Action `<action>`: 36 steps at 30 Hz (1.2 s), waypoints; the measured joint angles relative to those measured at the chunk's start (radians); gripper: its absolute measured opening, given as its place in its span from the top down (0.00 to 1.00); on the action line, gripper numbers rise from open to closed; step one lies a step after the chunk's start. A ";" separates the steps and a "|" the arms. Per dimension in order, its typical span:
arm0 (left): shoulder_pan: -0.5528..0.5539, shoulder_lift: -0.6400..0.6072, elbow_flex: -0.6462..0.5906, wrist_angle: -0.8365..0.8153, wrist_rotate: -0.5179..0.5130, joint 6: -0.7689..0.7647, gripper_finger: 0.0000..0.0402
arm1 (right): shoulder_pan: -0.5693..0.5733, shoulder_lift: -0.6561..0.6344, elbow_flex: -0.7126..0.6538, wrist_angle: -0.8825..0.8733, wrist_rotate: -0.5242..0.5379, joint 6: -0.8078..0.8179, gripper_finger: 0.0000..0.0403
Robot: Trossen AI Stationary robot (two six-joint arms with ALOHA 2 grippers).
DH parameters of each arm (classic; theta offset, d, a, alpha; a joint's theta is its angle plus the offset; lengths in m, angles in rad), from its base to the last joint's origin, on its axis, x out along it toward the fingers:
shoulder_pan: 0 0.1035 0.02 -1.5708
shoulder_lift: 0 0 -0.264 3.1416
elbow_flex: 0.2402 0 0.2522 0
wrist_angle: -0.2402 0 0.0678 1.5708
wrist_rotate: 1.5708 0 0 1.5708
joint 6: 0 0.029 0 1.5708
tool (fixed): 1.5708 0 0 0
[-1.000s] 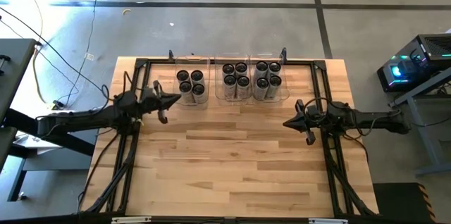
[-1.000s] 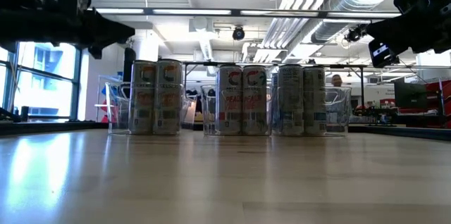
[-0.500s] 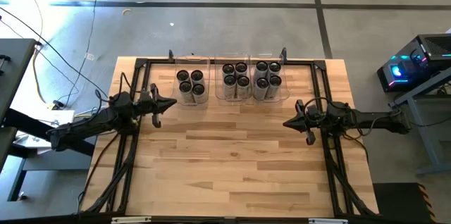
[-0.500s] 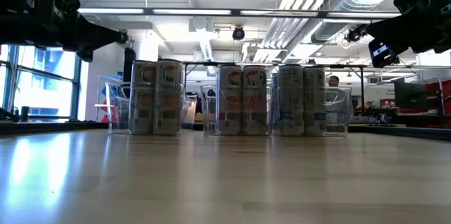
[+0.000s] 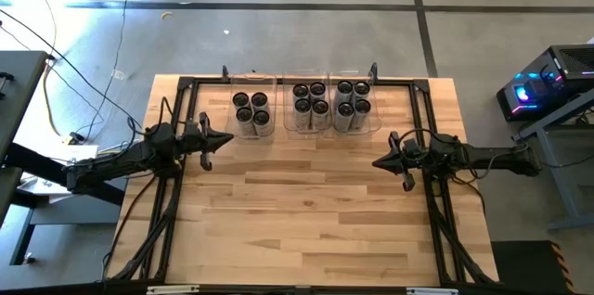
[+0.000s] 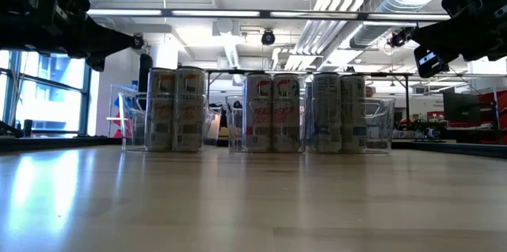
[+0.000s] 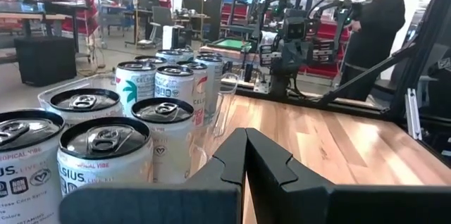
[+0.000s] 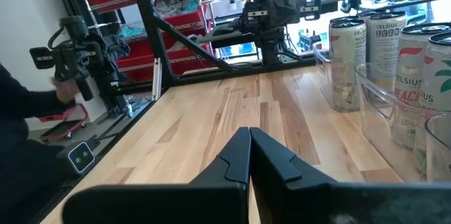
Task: Sort soda cans
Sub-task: Return to Home Position
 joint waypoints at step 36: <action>-0.247 -0.004 0.000 0.029 -0.052 -0.005 1.00 | 0.131 -0.006 -0.001 0.000 0.002 0.000 1.00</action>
